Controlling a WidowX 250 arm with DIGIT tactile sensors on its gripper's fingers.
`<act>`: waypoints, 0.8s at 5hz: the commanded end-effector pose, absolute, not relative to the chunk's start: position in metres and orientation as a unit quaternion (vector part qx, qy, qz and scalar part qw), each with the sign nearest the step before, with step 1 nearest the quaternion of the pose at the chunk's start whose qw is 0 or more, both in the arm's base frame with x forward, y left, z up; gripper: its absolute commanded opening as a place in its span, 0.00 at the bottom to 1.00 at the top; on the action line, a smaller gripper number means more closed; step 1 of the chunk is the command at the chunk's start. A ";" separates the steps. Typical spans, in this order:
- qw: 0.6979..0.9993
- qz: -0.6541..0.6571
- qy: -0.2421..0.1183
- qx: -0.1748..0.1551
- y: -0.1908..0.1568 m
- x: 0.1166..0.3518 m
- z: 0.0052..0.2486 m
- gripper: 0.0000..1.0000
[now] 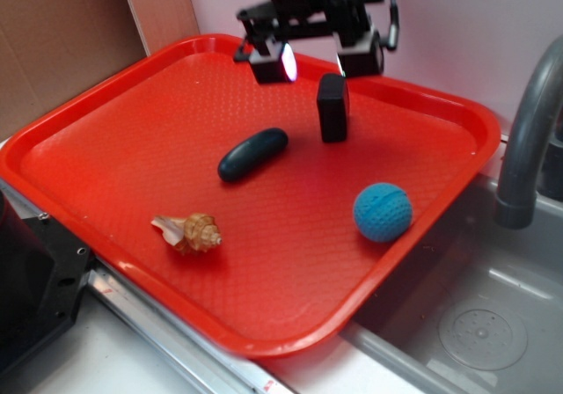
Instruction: Grab the black box.
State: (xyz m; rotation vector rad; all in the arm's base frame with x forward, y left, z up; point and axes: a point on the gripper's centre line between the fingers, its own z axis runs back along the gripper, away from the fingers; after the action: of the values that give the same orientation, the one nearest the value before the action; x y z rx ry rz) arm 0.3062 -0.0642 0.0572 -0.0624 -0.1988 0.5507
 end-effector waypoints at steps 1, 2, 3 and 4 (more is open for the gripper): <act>0.956 0.273 -0.109 -0.026 -0.064 0.328 0.030 1.00; 0.956 0.273 -0.098 -0.038 -0.062 0.323 0.042 0.00; 0.962 0.252 -0.094 -0.038 -0.058 0.308 0.081 0.00; 0.977 0.201 -0.038 -0.065 -0.056 0.275 0.130 0.00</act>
State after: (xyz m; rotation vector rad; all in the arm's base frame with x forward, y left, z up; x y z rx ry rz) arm 0.2627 -0.0609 0.1106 -0.1018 -0.0098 0.4033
